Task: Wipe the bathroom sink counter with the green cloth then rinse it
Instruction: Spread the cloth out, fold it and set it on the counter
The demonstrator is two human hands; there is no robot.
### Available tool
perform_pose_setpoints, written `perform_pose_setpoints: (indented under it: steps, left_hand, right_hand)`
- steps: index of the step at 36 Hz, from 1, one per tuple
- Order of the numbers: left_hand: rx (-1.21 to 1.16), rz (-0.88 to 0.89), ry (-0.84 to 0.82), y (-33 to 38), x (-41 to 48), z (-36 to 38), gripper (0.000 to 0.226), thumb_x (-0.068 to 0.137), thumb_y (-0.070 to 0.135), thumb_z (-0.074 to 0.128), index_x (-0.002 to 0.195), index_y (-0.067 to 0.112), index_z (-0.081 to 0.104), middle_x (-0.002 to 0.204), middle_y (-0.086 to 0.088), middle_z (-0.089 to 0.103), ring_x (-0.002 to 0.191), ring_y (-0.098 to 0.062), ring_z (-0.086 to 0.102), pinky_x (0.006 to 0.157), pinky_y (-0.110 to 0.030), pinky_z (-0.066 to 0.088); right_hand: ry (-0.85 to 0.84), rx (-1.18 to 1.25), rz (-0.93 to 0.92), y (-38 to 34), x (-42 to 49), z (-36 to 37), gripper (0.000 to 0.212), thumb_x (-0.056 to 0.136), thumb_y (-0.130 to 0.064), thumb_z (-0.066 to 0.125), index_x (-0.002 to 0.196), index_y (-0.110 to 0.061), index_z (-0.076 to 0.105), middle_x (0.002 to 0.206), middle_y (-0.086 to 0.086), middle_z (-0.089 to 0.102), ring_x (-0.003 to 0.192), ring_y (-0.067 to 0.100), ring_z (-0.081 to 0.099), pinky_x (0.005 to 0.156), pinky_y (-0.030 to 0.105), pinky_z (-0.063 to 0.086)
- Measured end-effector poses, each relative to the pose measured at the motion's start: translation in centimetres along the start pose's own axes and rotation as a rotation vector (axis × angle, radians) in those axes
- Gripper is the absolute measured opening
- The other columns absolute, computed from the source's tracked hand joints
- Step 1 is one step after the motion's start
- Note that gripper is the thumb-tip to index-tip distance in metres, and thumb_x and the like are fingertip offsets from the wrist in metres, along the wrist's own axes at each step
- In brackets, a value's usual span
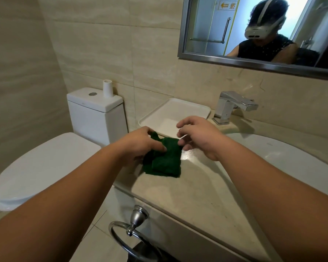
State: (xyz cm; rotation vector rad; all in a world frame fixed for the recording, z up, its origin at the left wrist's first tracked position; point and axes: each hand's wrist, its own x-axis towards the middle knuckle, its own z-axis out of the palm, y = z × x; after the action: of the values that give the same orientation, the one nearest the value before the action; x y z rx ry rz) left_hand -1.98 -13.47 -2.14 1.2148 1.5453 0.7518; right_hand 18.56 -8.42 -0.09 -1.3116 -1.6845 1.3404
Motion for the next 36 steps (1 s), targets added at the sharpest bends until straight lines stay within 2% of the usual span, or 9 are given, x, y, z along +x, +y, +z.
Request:
perform_pose_setpoints:
  steps: [3,5,10,16,22,25,29,33,36]
  left_hand:
    - [-0.011,0.066,-0.053,0.6,0.1,0.4,0.071,0.083,0.002,0.082,0.144,0.021,0.050,0.130,-0.017,0.064,0.108,-0.039,0.072,0.091,-0.052,0.064]
    - [-0.083,0.126,-0.124,1.5,-0.1,0.5,0.067,0.086,-0.006,0.075,0.143,0.022,0.051,0.130,-0.018,0.064,0.109,-0.041,0.072,0.092,-0.053,0.063]
    - [-0.217,0.191,-0.264,4.2,0.8,-0.5,0.063,0.087,-0.014,0.066,0.138,0.023,0.058,0.134,-0.025,0.061,0.115,-0.048,0.069,0.089,-0.050,0.063]
    - [-0.333,0.167,-0.279,5.7,3.0,-1.2,0.060,0.082,0.000,0.077,0.137,0.007,0.055,0.132,-0.024,0.066,0.113,-0.039,0.073,0.083,-0.041,0.065]
    - [0.266,0.291,-0.067,7.4,6.5,-2.3,0.035,0.088,0.000,0.077,0.119,0.011,0.065,0.114,-0.012,0.073,0.102,-0.026,0.074,0.084,-0.035,0.062]
    - [0.607,0.526,0.199,8.8,8.2,-2.4,0.022,0.092,0.010,0.076,0.106,0.022,0.064,0.101,0.002,0.066,0.089,-0.012,0.063,0.069,-0.024,0.049]
    - [0.932,0.815,0.390,8.2,11.3,-2.9,0.013,0.098,0.018,0.069,0.104,0.027,0.061,0.108,0.004,0.060,0.095,-0.015,0.051,0.085,-0.032,0.049]
    - [1.272,0.605,0.145,6.2,12.4,-3.6,0.017,0.097,0.021,0.065,0.110,0.030,0.069,0.126,0.005,0.062,0.114,-0.018,0.051,0.101,-0.038,0.047]
    - [1.116,0.465,0.079,5.3,12.2,-3.9,0.014,0.099,0.026,0.060,0.101,0.036,0.070,0.125,0.003,0.067,0.105,-0.016,0.059,0.094,-0.037,0.052]
  right_hand:
    - [-0.051,-0.311,0.006,0.3,0.4,-0.8,0.045,0.091,-0.013,0.069,0.135,-0.021,0.063,0.121,0.006,0.067,0.103,0.021,0.066,0.084,0.034,0.058]
    - [-0.187,-0.274,0.049,0.1,0.1,-1.1,0.059,0.090,-0.010,0.070,0.145,-0.024,0.056,0.133,0.004,0.064,0.116,0.023,0.063,0.084,0.030,0.056]
    - [-0.309,0.050,0.026,-0.5,0.0,-2.6,0.043,0.090,0.004,0.068,0.126,-0.018,0.068,0.117,0.018,0.076,0.109,0.034,0.074,0.093,0.041,0.061]
    - [-0.116,0.217,-0.055,-0.9,2.4,-4.9,0.032,0.094,0.000,0.068,0.124,-0.012,0.069,0.112,0.019,0.078,0.105,0.037,0.076,0.090,0.048,0.063]
    - [0.017,0.093,-0.077,0.0,5.4,-6.0,0.033,0.089,-0.003,0.076,0.118,-0.018,0.072,0.109,0.015,0.079,0.101,0.033,0.077,0.094,0.051,0.062]
    - [0.135,-0.152,-0.190,0.0,6.9,-5.9,0.028,0.085,-0.011,0.079,0.104,-0.029,0.071,0.106,0.005,0.075,0.100,0.026,0.074,0.091,0.049,0.062]
    - [0.280,-0.617,-0.441,-0.3,8.7,-4.8,0.036,0.089,-0.006,0.072,0.110,-0.035,0.066,0.113,-0.006,0.066,0.105,0.020,0.060,0.087,0.037,0.050]
    - [-0.058,-1.014,-0.315,0.9,9.1,-4.3,0.048,0.090,-0.006,0.062,0.127,-0.036,0.069,0.129,-0.005,0.064,0.112,0.020,0.061,0.091,0.036,0.053]
    - [-0.051,-0.934,-0.236,1.3,8.7,-4.7,0.039,0.096,-0.011,0.056,0.123,-0.031,0.074,0.134,-0.006,0.066,0.116,0.017,0.061,0.093,0.030,0.050]
